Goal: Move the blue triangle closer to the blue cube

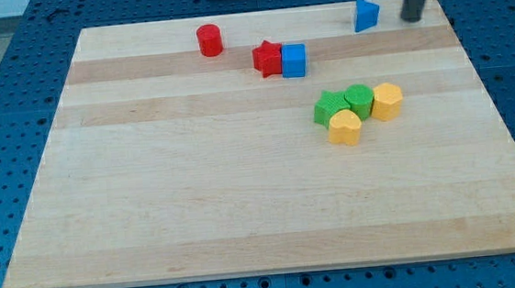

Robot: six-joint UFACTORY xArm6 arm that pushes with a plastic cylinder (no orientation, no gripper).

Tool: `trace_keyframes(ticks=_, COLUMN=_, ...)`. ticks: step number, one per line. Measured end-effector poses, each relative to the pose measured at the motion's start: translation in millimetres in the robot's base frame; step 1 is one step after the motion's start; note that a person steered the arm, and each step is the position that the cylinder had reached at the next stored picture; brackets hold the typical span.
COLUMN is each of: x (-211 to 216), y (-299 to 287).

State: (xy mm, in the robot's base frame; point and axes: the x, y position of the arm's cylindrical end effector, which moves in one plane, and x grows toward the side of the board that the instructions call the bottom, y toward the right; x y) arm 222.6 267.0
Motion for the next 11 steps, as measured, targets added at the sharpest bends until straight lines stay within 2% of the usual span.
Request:
trace_keyframes(ticks=1, x=-31, y=0)
trace_keyframes(ticks=3, x=1, y=-54)
trace_keyframes(ticks=6, x=-1, y=-105)
trace_keyframes(ticks=9, x=42, y=-129)
trace_keyframes(ticks=11, x=50, y=-176)
